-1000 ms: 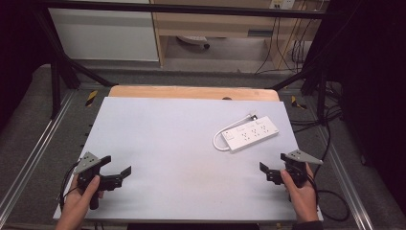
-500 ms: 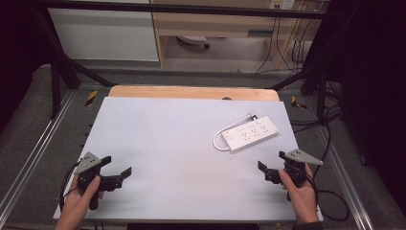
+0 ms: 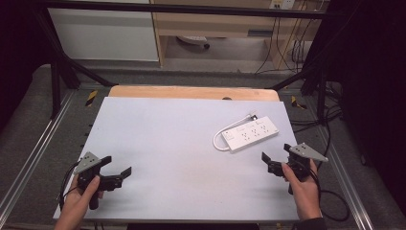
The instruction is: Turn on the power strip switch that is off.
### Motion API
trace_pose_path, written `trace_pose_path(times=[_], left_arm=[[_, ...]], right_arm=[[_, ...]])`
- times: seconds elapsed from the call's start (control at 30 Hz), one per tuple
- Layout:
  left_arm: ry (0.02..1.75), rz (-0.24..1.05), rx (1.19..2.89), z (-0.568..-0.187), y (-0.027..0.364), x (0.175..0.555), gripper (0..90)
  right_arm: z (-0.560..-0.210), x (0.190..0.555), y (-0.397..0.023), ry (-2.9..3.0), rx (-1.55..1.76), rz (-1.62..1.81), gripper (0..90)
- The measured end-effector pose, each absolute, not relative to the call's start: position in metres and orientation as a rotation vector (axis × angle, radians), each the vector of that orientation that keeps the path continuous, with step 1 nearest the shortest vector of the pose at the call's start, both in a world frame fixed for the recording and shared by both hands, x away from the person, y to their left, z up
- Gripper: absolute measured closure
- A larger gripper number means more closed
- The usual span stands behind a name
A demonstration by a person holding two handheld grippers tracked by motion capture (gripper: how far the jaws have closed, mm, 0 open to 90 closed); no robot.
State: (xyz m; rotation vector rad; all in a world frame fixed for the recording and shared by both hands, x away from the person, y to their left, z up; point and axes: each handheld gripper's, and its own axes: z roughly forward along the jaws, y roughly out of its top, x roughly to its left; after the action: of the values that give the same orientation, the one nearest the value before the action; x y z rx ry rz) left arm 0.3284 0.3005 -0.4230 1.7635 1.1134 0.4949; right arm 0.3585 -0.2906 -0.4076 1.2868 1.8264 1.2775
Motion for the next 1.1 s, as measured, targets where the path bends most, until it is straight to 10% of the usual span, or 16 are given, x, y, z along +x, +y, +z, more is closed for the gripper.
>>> trace_pose_path(times=[1.1], left_arm=[[1.136,0.494,1.774,-0.425,0.301,0.328,5.5]], right_arm=[[-0.371,0.407,-0.291,1.851,1.28,1.263,2.8]])
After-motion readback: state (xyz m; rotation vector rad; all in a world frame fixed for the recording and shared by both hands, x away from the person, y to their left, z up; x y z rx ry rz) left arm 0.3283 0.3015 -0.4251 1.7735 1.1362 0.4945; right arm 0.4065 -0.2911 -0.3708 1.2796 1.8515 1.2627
